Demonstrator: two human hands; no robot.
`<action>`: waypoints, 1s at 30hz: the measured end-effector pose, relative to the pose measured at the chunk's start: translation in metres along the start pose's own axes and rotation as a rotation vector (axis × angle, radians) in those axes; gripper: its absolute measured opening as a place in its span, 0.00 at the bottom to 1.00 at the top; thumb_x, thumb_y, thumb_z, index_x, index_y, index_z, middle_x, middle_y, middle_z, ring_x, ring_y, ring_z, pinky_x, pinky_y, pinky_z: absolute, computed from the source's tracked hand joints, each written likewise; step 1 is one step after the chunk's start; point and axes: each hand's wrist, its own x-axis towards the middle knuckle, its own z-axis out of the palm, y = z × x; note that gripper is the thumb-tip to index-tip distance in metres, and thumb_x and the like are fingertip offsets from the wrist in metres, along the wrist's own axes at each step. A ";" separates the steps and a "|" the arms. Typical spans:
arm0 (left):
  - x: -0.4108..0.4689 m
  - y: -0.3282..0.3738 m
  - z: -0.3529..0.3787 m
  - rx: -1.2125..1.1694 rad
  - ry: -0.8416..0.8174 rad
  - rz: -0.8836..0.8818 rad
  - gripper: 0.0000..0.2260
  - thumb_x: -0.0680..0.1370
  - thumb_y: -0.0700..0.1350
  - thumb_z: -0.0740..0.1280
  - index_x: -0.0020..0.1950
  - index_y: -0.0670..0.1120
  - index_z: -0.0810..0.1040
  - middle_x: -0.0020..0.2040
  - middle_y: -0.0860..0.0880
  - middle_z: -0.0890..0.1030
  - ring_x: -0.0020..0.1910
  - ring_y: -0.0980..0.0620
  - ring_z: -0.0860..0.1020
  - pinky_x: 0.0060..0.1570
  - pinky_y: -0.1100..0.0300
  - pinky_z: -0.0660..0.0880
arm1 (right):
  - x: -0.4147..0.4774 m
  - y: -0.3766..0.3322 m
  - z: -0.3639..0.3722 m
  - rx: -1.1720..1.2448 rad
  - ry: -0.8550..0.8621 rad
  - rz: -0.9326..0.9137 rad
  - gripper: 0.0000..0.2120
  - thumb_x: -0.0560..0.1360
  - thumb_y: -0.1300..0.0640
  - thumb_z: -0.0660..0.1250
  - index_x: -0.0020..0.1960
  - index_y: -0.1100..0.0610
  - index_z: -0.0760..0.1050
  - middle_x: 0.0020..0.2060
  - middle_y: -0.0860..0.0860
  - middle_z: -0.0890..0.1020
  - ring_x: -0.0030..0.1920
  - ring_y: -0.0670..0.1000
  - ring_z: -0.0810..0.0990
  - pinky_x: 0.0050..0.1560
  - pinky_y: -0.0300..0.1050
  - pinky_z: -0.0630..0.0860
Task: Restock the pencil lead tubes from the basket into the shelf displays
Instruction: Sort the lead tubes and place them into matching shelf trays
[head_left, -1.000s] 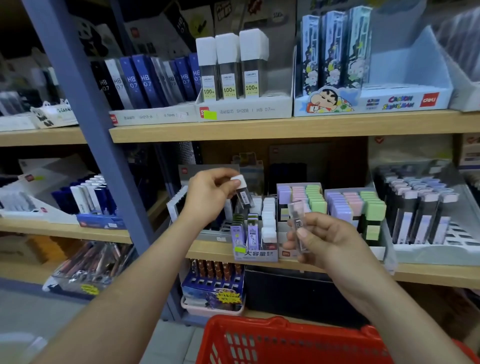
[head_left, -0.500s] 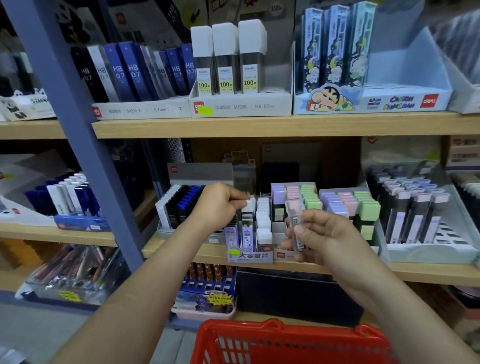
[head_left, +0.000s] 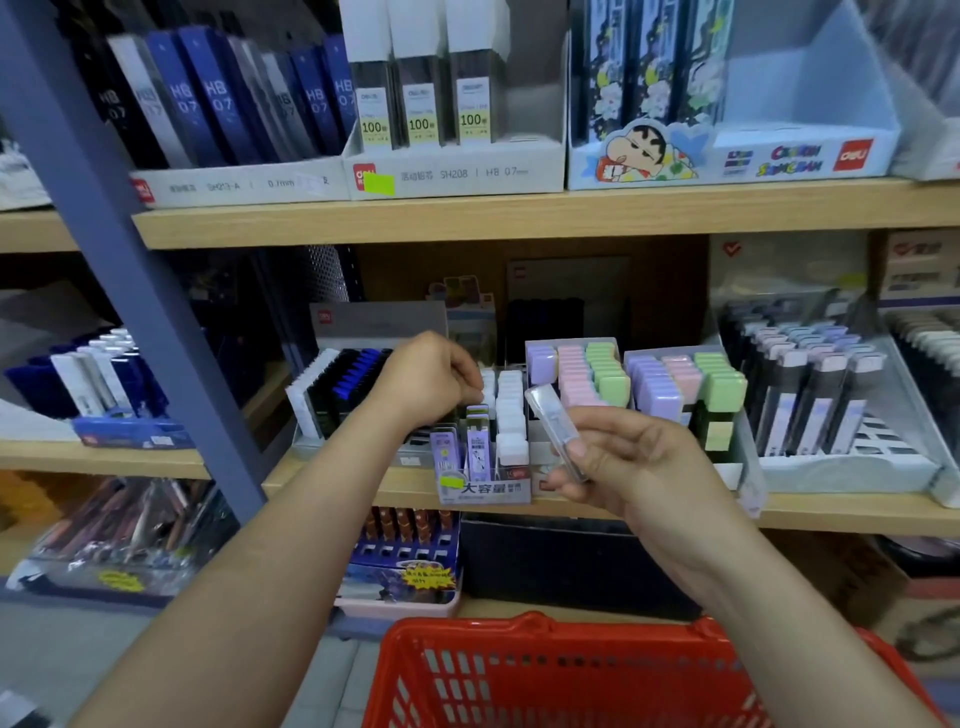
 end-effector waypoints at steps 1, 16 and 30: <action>0.000 -0.001 -0.002 0.004 0.009 0.004 0.04 0.72 0.41 0.75 0.40 0.48 0.84 0.35 0.56 0.81 0.35 0.61 0.77 0.41 0.64 0.73 | -0.001 0.001 -0.001 0.014 -0.004 0.002 0.10 0.76 0.70 0.66 0.54 0.59 0.79 0.47 0.60 0.84 0.40 0.56 0.86 0.38 0.39 0.81; -0.047 0.025 -0.064 -0.667 -0.190 0.122 0.10 0.70 0.45 0.72 0.47 0.40 0.82 0.37 0.44 0.84 0.35 0.52 0.82 0.36 0.63 0.80 | 0.016 -0.011 0.038 -0.058 -0.033 -0.131 0.10 0.75 0.71 0.69 0.51 0.57 0.78 0.46 0.59 0.83 0.42 0.53 0.87 0.39 0.41 0.81; -0.029 -0.024 -0.043 -0.240 0.319 0.086 0.09 0.73 0.39 0.73 0.51 0.50 0.85 0.40 0.55 0.83 0.40 0.58 0.81 0.51 0.59 0.79 | 0.024 0.009 0.037 -1.273 -0.135 -0.506 0.21 0.79 0.62 0.60 0.70 0.48 0.72 0.64 0.44 0.77 0.62 0.48 0.68 0.61 0.39 0.65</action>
